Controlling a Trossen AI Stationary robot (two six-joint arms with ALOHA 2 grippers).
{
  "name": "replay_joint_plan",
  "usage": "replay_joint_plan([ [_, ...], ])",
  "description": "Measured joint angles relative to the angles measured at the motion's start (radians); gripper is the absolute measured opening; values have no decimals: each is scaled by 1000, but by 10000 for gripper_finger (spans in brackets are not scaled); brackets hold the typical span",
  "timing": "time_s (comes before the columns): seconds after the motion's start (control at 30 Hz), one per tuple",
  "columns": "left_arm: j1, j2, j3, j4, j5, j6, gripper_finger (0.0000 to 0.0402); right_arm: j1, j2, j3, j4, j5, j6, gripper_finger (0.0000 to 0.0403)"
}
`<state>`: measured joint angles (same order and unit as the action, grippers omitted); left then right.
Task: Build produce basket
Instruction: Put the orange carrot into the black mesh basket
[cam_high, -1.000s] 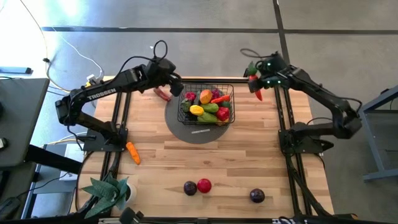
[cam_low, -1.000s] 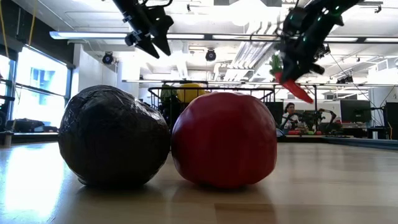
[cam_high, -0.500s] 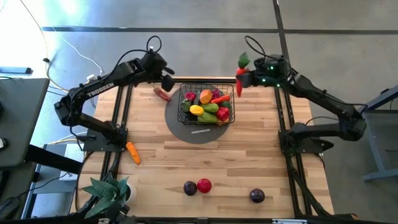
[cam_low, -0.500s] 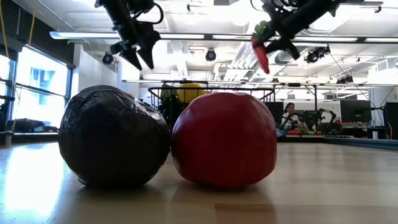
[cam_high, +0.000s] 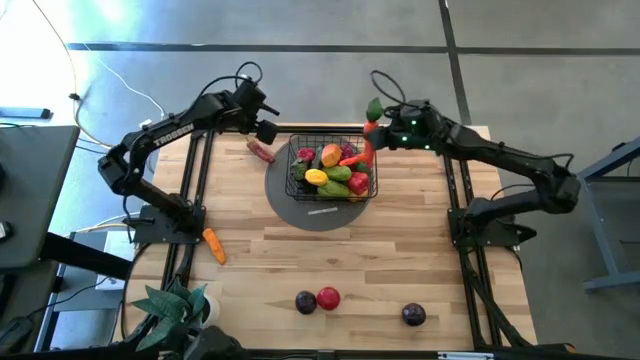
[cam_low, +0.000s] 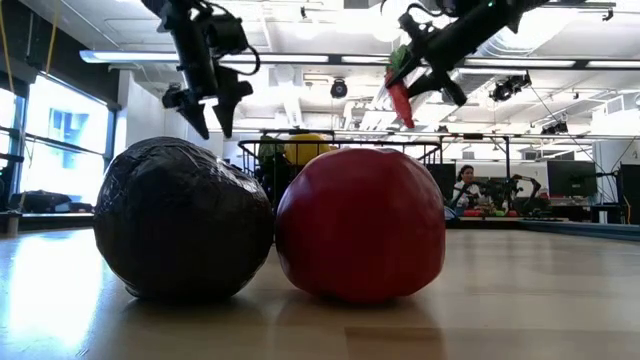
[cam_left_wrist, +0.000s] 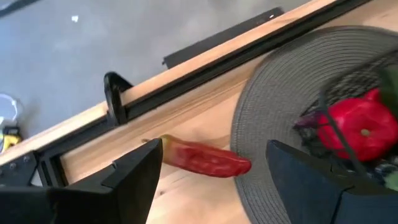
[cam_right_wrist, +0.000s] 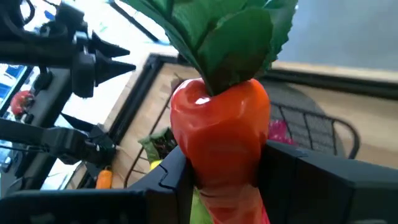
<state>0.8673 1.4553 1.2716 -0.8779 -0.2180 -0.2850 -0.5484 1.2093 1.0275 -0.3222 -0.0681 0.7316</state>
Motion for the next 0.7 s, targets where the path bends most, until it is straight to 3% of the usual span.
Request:
replay_joint_plan([
  [0.3,10,99,0,-37,-2,-14,278,46,108,0,76,-6,30,111],
  [0.57,10,145,0,-47,10,266,278,47,163,0,85,-52,45,113],
  [0.7,7,146,0,-48,64,409,278,47,166,0,88,-109,58,113],
])
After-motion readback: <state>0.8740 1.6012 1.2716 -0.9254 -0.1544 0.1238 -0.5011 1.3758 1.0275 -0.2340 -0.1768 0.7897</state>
